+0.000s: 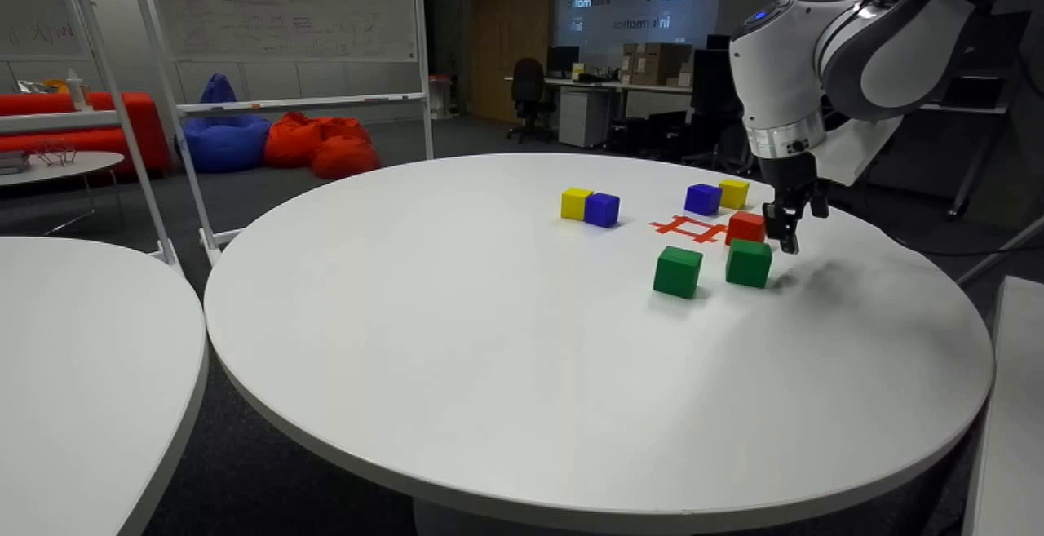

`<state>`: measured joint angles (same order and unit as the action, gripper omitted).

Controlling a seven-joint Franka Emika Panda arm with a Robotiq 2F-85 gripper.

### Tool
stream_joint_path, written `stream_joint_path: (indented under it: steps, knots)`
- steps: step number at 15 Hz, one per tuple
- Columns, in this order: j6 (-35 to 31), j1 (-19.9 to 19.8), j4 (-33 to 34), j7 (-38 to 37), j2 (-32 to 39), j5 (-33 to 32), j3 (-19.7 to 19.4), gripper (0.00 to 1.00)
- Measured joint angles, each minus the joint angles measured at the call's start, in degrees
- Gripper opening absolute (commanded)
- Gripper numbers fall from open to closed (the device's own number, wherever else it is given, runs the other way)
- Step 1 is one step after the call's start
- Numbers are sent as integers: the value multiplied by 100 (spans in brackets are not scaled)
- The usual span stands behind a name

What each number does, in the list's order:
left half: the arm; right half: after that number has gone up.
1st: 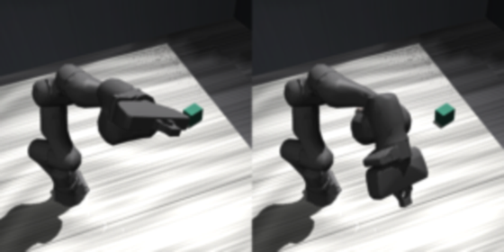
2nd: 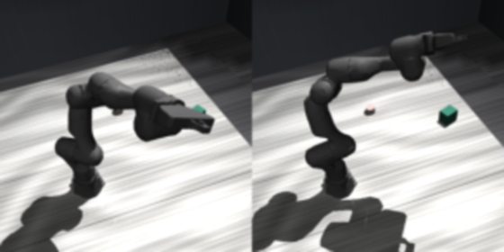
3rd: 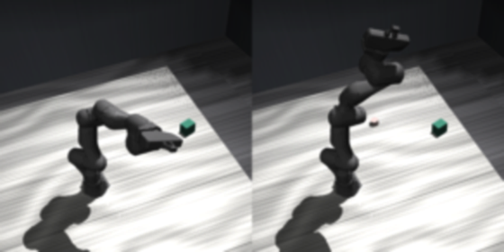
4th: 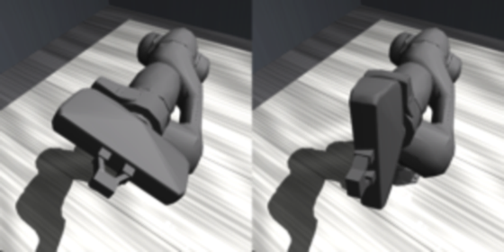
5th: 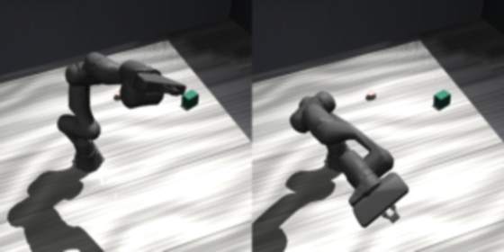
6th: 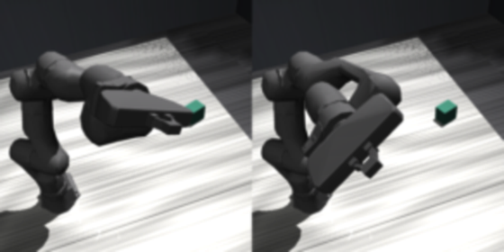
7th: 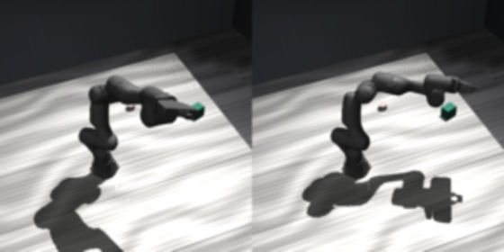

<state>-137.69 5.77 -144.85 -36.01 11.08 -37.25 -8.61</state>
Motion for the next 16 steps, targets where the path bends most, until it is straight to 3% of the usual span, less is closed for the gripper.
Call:
stream_joint_path:
  steps: [16]
  knots:
    - [-3,-587,12,42,-32,-6,-80,100]
